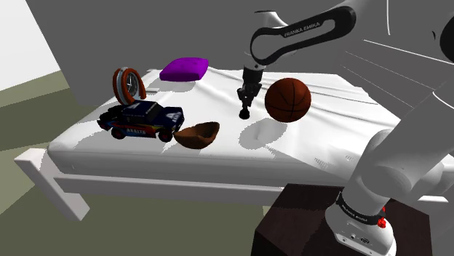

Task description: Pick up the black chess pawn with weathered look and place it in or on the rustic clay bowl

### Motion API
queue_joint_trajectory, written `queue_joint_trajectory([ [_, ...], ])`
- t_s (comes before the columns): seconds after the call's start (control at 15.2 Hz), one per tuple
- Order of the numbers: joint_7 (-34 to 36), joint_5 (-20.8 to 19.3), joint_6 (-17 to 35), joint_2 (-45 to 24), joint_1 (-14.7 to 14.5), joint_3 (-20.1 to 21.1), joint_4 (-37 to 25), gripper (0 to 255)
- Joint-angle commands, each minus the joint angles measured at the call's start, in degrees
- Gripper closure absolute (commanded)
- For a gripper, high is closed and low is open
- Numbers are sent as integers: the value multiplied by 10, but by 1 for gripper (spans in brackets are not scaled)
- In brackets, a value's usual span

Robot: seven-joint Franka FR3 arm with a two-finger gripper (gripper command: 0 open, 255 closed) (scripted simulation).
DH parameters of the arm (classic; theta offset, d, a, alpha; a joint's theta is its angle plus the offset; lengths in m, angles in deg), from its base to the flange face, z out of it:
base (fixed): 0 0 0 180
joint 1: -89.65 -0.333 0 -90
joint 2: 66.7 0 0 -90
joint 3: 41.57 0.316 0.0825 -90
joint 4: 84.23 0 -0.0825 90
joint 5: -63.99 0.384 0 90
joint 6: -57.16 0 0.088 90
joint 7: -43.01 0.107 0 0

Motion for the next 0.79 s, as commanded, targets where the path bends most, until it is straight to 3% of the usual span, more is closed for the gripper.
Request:
queue_joint_trajectory([
  [0.0,0,0,-17,2,0,0,-15,255],
  [0.59,1,-1,-81,8,0,0,-72,255],
  [0.73,26,1,-84,-14,-9,16,-99,255],
])
